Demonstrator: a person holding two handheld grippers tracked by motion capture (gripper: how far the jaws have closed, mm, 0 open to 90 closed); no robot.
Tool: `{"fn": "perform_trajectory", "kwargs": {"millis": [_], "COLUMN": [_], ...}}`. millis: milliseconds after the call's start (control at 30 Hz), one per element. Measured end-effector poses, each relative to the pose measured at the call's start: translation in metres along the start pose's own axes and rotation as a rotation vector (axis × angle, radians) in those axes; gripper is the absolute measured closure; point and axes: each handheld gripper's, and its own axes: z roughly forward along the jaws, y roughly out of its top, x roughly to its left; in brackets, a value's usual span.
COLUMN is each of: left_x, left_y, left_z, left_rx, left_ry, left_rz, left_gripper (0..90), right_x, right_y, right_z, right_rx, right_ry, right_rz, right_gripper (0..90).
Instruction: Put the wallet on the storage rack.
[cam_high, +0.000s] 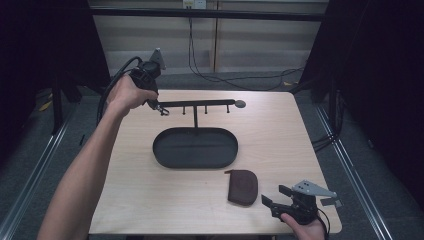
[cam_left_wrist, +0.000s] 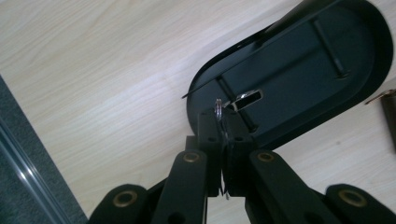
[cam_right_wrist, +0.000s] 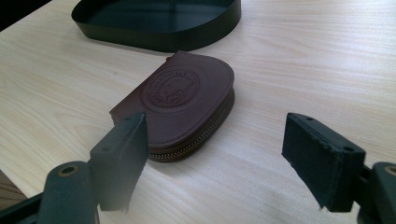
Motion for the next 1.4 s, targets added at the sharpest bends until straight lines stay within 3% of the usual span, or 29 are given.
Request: {"fn": "perform_trajectory", "kwargs": {"millis": [200, 367, 700, 900, 1033, 1133, 1300, 1400], "left_x": [0.004, 0.011, 0.016, 0.018, 0.021, 0.025, 0.027, 0.026], "left_y": [-0.006, -0.015, -0.03, -0.047, -0.06, -0.071, -0.086, -0.101], "left_z": [0.008, 0.012, 0.009, 0.011, 0.016, 0.024, 0.026, 0.03], "left_rx": [0.01, 0.007, -0.017, -0.033, -0.045, -0.014, -0.034, -0.072], "left_ry": [-0.006, -0.038, -0.033, -0.044, -0.076, -0.093, -0.128, -0.15], "left_rz": [-0.009, -0.025, -0.018, 0.005, 0.007, 0.001, 0.009, 0.014], "left_gripper": [85.9, 82.2, 77.0, 71.4, 68.2, 69.2, 66.8, 63.6], "right_x": [0.0, 0.001, 0.001, 0.002, 0.002, 0.002, 0.002, 0.002], "right_y": [0.0, 0.0, 0.0, 0.0, 0.0, 0.0, 0.0, 0.0], "right_z": [0.0, 0.0, 0.001, 0.001, 0.002, 0.002, 0.002, 0.002], "right_rx": [0.002, 0.004, 0.006, 0.011, 0.013, 0.015, 0.016, 0.014], "right_ry": [-0.002, 0.001, -0.001, -0.003, -0.006, -0.004, -0.003, -0.003], "right_rz": [-0.001, -0.007, -0.008, -0.011, -0.012, -0.011, -0.012, -0.011], "right_gripper": [22.7, 22.7, 22.7, 22.7, 22.7, 22.7, 22.7, 22.7]}}
